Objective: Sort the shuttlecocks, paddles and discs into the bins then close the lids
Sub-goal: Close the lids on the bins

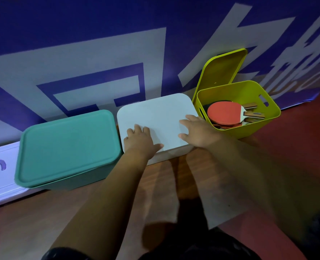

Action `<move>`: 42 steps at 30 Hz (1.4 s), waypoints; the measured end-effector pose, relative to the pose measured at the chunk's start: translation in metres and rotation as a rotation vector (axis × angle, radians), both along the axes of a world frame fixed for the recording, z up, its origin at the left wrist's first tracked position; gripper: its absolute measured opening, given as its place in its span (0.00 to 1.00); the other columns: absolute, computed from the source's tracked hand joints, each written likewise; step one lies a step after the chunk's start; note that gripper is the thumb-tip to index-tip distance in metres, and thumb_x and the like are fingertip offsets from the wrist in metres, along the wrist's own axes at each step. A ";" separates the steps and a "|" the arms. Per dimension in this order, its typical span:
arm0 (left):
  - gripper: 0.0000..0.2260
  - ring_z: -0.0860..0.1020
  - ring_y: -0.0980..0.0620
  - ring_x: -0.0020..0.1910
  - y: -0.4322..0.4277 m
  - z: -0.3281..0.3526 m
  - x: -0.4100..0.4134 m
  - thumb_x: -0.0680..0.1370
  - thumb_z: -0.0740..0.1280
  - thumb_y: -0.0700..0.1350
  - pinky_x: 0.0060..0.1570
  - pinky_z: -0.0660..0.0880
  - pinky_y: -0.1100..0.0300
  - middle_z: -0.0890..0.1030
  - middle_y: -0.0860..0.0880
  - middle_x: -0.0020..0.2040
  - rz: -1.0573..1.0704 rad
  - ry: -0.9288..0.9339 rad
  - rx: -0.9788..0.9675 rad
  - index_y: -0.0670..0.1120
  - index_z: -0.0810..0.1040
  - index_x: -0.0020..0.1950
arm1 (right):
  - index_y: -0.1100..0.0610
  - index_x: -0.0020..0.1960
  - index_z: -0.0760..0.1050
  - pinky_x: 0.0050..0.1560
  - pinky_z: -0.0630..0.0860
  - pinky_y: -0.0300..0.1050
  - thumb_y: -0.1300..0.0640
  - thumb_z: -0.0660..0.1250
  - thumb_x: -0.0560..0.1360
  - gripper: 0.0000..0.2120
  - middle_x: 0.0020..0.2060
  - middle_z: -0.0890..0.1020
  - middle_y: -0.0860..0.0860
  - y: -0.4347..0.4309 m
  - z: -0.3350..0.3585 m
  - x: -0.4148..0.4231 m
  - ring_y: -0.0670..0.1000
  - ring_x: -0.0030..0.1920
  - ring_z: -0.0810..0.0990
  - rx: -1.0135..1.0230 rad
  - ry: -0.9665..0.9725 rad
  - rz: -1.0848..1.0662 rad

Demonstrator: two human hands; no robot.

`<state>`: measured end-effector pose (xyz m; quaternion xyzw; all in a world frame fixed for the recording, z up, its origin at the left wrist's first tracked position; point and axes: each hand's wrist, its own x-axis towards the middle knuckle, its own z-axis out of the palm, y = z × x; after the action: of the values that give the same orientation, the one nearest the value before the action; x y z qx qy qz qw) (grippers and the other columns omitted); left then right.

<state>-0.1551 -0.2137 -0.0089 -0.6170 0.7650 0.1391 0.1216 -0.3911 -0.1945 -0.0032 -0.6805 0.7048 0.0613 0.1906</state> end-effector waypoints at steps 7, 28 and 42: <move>0.41 0.65 0.37 0.75 -0.001 0.010 -0.012 0.76 0.69 0.69 0.68 0.73 0.41 0.64 0.41 0.78 0.054 -0.006 0.044 0.46 0.63 0.80 | 0.47 0.84 0.62 0.81 0.61 0.56 0.42 0.66 0.82 0.32 0.85 0.57 0.51 -0.011 0.005 -0.018 0.60 0.82 0.58 0.071 -0.050 0.038; 0.27 0.75 0.46 0.71 -0.009 0.079 -0.215 0.79 0.73 0.57 0.64 0.75 0.53 0.75 0.49 0.75 0.444 0.462 0.017 0.50 0.74 0.75 | 0.41 0.83 0.61 0.47 0.75 0.44 0.61 0.61 0.79 0.34 0.69 0.79 0.59 -0.166 0.094 -0.237 0.60 0.59 0.83 -0.165 -0.468 -0.113; 0.21 0.78 0.47 0.66 -0.006 0.088 -0.273 0.82 0.70 0.52 0.64 0.76 0.52 0.78 0.48 0.70 0.597 0.621 -0.122 0.47 0.76 0.73 | 0.51 0.59 0.74 0.44 0.87 0.56 0.32 0.67 0.75 0.25 0.42 0.85 0.50 -0.144 0.103 -0.276 0.50 0.39 0.88 -0.269 -0.930 -0.375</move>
<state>-0.4276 -0.2197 0.0790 -0.7461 0.5601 0.3018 -0.1964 -0.6671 -0.3380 0.1000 -0.5163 0.6572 -0.3740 0.4022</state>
